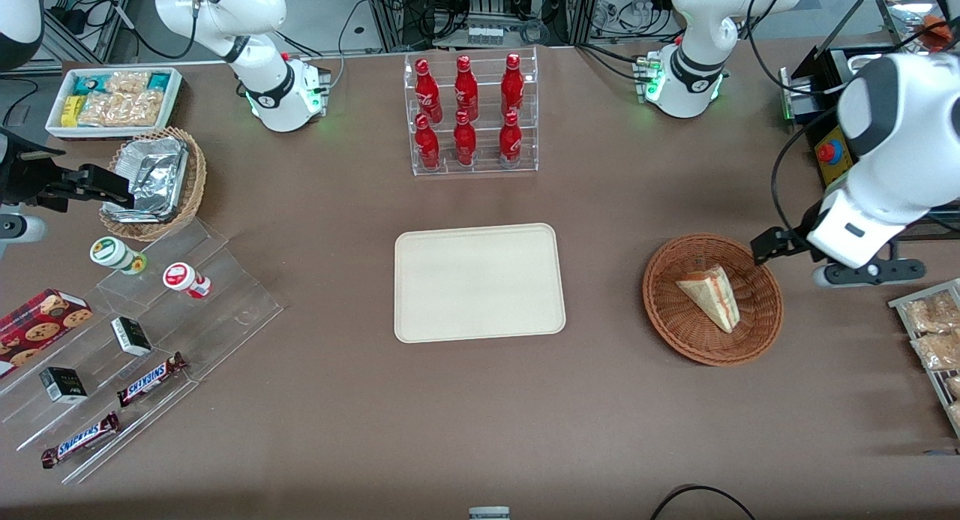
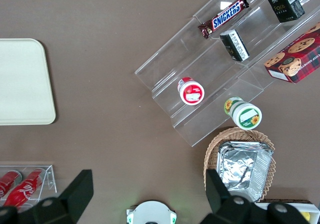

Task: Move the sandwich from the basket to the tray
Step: 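Move the left gripper over the wrapped sandwich in the wicker basket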

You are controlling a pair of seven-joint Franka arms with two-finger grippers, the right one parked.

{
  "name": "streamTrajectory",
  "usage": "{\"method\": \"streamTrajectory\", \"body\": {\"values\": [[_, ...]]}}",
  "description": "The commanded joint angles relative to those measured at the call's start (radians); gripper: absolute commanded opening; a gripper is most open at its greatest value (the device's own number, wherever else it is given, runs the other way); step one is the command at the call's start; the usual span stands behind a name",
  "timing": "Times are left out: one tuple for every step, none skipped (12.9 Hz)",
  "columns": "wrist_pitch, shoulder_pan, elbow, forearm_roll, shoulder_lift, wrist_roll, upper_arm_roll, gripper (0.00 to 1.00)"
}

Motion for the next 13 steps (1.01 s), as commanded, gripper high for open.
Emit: {"method": "streamTrajectory", "body": {"values": [[0.136,-0.015,-0.15,0.015,-0.055,-0.134,0.002,1.0],[0.205,-0.016,-0.21,0.015,-0.06,-0.186,0.0,1.0],[0.283,-0.016,-0.274,0.015,-0.06,-0.225,-0.001,1.0],[0.352,-0.016,-0.325,0.015,-0.055,-0.248,-0.001,1.0],[0.38,-0.018,-0.35,0.015,-0.047,-0.259,-0.001,1.0],[0.387,-0.016,-0.362,0.015,-0.044,-0.277,-0.001,1.0],[0.388,-0.016,-0.373,0.015,-0.044,-0.3,-0.001,1.0],[0.402,-0.018,-0.387,0.015,-0.04,-0.32,-0.001,1.0],[0.44,-0.018,-0.409,0.015,-0.034,-0.34,-0.001,1.0],[0.482,-0.018,-0.435,0.015,-0.023,-0.36,-0.001,1.0],[0.529,-0.018,-0.459,0.015,-0.012,-0.375,-0.001,1.0],[0.566,-0.018,-0.469,0.015,0.003,-0.388,-0.003,1.0],[0.591,-0.021,-0.471,0.015,0.022,-0.397,-0.006,1.0]]}}
